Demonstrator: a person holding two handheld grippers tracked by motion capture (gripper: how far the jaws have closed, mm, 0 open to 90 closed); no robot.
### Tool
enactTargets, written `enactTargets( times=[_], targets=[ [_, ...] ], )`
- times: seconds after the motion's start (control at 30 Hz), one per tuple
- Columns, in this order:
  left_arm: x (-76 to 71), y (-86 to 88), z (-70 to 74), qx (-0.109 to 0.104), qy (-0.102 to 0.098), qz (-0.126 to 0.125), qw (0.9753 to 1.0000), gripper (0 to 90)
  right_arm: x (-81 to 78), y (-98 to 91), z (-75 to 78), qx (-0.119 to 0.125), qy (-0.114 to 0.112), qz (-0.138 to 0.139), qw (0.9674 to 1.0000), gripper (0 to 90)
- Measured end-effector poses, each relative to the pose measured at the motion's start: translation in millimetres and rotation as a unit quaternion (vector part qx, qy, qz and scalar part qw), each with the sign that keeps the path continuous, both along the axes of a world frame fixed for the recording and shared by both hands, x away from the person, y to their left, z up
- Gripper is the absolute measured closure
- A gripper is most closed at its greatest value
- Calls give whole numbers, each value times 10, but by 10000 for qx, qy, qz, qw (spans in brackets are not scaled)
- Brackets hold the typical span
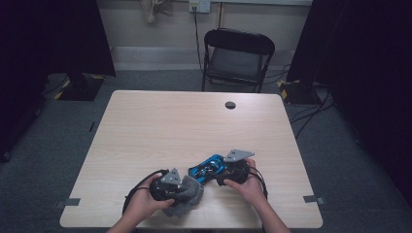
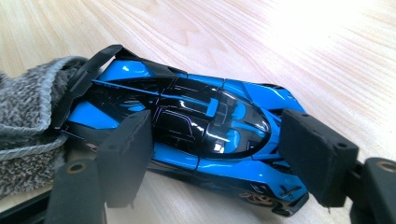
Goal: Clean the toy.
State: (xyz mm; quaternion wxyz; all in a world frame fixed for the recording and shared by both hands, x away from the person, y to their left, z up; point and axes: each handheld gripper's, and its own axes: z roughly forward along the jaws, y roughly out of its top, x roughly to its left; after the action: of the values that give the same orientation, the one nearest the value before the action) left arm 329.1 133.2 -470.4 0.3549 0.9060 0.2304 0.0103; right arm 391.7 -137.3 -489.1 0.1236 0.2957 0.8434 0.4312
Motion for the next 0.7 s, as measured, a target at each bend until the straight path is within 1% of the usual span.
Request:
enactTargets(
  times=[0.07,0.1,0.13,0.27,0.47,0.5,0.53,0.57,0.63,0.7],
  targets=[
    [34,17,0,30,-53,41,10000,719,0,-1,-1,2,-3,2,10000,261],
    [54,28,6,62,-38,48,10000,719,0,-2,-1,4,-5,2,10000,261],
    [71,35,3,29,-47,97,9999,719,-1,-2,-2,5,-4,3,10000,261],
    [131,73,-9,24,-16,169,9999,719,0,-3,-1,2,-4,-2,10000,261],
    [172,148,-5,18,-33,312,9995,720,1,-4,-1,3,-5,-2,10000,261],
    [190,178,-4,-9,-53,382,9993,720,1,-3,-1,3,-6,-5,10000,261],
    [190,178,-4,-9,-53,382,9993,720,1,-3,-1,3,-6,-5,10000,261],
    [203,201,3,-17,-11,399,9992,720,1,-4,-1,3,-5,-2,10000,261],
    [209,221,15,-23,-28,411,9991,721,0,-4,-2,5,-8,-2,10000,261],
    [222,275,72,-91,-13,458,9989,723,0,-4,-2,6,-7,-1,10000,261]
  ],
)
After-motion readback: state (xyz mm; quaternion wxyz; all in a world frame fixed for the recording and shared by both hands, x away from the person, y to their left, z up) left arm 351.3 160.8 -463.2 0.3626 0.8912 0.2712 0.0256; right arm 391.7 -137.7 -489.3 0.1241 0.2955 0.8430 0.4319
